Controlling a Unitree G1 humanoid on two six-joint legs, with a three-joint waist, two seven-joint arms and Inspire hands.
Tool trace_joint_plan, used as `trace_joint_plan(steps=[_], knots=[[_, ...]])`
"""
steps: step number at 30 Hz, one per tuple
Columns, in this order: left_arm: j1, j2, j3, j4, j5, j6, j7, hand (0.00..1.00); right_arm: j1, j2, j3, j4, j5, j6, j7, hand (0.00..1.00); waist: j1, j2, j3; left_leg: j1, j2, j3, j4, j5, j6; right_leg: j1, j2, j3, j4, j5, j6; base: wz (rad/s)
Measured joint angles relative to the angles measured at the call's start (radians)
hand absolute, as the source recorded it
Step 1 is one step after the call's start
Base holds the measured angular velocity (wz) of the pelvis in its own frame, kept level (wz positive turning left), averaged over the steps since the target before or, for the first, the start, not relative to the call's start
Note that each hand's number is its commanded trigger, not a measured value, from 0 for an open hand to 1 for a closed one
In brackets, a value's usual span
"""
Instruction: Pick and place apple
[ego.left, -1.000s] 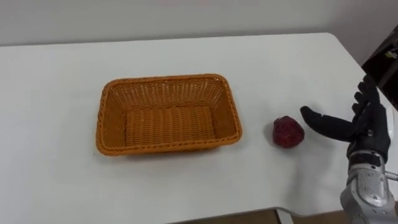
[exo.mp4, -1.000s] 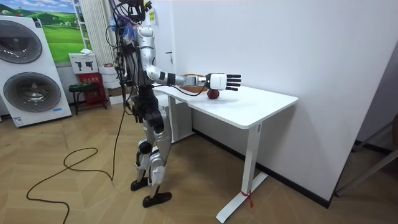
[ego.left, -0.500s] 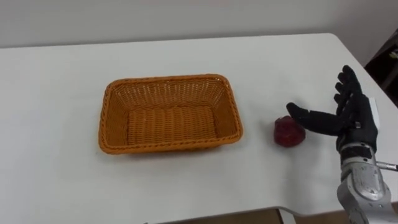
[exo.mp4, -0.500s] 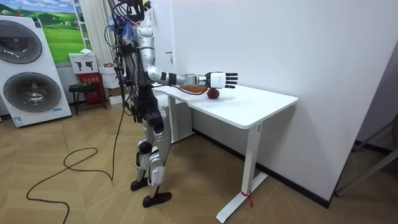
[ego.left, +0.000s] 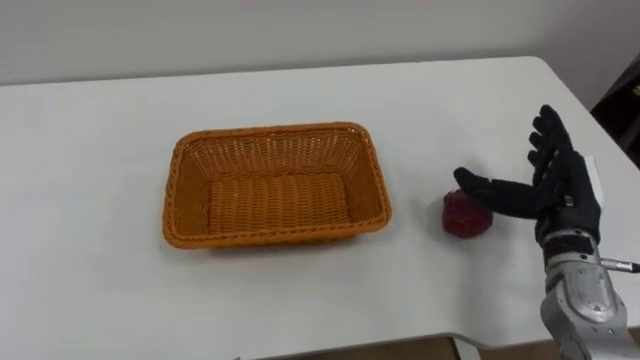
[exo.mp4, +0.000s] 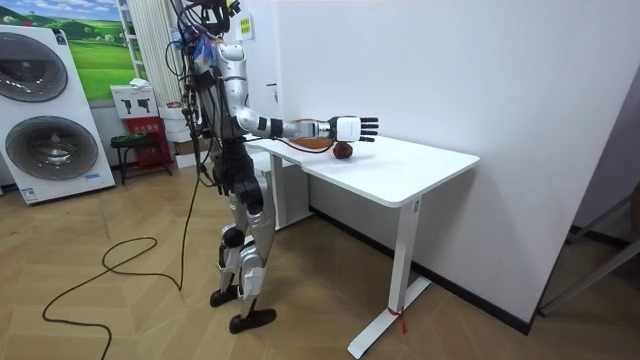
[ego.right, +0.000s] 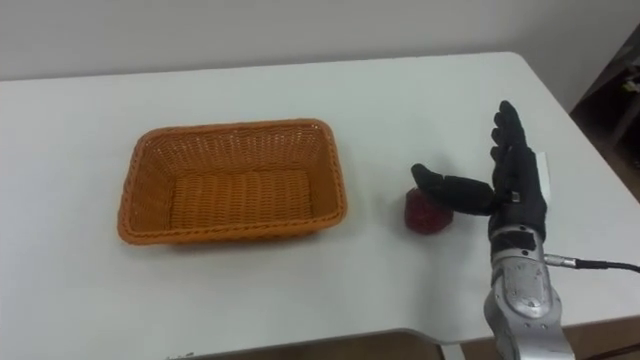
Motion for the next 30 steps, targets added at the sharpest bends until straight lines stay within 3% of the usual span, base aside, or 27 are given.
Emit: trace_joint_plan(steps=[8, 26, 27, 28, 29, 30], knots=[[0.002, 0.0, -0.017, 0.004, 0.001, -0.001, 0.006, 0.0, 0.024, 0.0, 0.041, 0.049, -0.041, 0.0, 0.032, 0.0, 0.004, 0.002, 0.0046, -0.001, 0.0, 0.0, 0.001, 0.0, 0.0, 0.0, 0.0, -0.003, 0.0, 0.0, 0.0, 0.0], [0.001, 0.0, -0.017, 0.004, 0.0, -0.001, -0.036, 0.0, 0.043, 0.0, 0.09, 0.124, -0.097, 0.0, 0.071, 0.0, 0.005, -0.004, -0.0015, 0.016, 0.0, 0.004, 0.0, 0.0, 0.0, 0.015, 0.0, -0.001, 0.002, 0.001, 0.0, 0.0], [0.003, 0.0, -0.017, 0.004, 0.001, 0.0, -0.041, 0.0, 0.043, 0.0, 0.095, 0.126, -0.112, 0.0, 0.073, 0.24, 0.004, -0.005, -0.0022, 0.016, 0.0, 0.004, 0.001, 0.0, 0.0, 0.015, 0.0, -0.001, 0.002, 0.001, 0.0, 0.0], [0.003, 0.0, -0.017, 0.004, 0.001, 0.0, -0.042, 0.0, 0.044, 0.0, 0.097, 0.127, -0.117, 0.0, 0.073, 0.86, 0.004, -0.005, -0.0021, 0.016, 0.0, 0.004, 0.001, 0.0, 0.0, 0.015, 0.0, -0.002, 0.003, 0.001, 0.0, 0.0], [0.004, 0.0, -0.017, 0.003, 0.002, 0.0, -0.045, 0.0, 0.044, 0.0, 0.097, 0.127, -0.121, 0.0, 0.078, 1.0, 0.004, -0.006, -0.0024, 0.016, 0.0, 0.004, 0.001, 0.0, 0.0, 0.015, -0.001, -0.002, 0.003, 0.001, 0.0, 0.0], [0.004, 0.0, -0.017, 0.003, 0.002, 0.0, -0.047, 0.0, 0.044, 0.0, 0.097, 0.128, -0.123, 0.0, 0.08, 1.0, 0.004, -0.007, -0.0024, 0.016, 0.0, 0.004, 0.001, 0.0, 0.0, 0.015, -0.001, -0.002, 0.003, 0.001, 0.0, 0.0]])
